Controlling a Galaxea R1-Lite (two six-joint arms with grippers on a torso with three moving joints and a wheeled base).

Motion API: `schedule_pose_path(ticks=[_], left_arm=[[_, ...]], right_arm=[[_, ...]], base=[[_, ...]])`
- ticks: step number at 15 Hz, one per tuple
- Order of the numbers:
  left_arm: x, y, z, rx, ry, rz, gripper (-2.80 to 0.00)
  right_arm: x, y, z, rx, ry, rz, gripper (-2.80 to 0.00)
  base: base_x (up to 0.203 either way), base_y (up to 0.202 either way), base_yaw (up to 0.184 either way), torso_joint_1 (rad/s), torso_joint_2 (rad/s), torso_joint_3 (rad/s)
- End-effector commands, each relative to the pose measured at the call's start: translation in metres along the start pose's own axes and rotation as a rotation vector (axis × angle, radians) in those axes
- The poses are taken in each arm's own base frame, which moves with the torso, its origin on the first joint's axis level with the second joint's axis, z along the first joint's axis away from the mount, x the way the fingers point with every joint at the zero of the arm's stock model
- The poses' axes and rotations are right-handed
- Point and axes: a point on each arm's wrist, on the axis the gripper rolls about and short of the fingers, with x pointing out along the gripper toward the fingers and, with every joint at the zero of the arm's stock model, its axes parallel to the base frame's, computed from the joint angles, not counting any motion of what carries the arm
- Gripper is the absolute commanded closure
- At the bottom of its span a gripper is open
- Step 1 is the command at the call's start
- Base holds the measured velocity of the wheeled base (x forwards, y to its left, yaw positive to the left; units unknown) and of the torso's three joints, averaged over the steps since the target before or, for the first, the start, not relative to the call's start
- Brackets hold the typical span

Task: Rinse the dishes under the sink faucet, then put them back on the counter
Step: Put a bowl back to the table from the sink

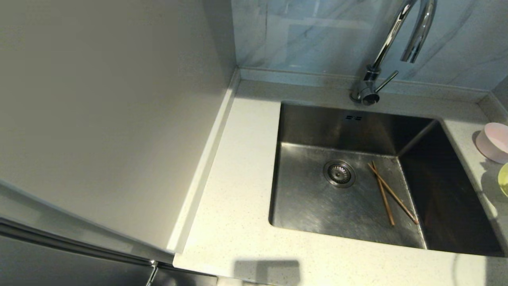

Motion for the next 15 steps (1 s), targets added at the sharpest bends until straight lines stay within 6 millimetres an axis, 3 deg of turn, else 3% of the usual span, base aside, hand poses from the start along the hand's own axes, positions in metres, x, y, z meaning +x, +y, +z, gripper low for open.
schedule_pose_path(ticks=[1,13,14,15], left_arm=[[0.0,0.0,0.0,0.0,-0.004,0.0,0.0],[0.0,0.0,0.0,0.0,-0.004,0.0,0.0],[0.0,0.0,0.0,0.0,-0.004,0.0,0.0],[0.0,0.0,0.0,0.0,-0.004,0.0,0.0]], right_arm=[[0.017,0.0,-0.003,-0.003,0.03,0.016,0.0],[0.03,-0.003,-0.01,-0.043,0.062,0.015,0.0],[0.03,-0.005,-0.012,-0.05,0.06,0.009,-2.8],[0.031,-0.005,-0.013,-0.052,0.05,-0.002,-2.8]], base=[[0.0,0.0,0.0,0.0,0.0,0.0],[0.0,0.0,0.0,0.0,0.0,0.0],[0.0,0.0,0.0,0.0,0.0,0.0],[0.0,0.0,0.0,0.0,0.0,0.0]])
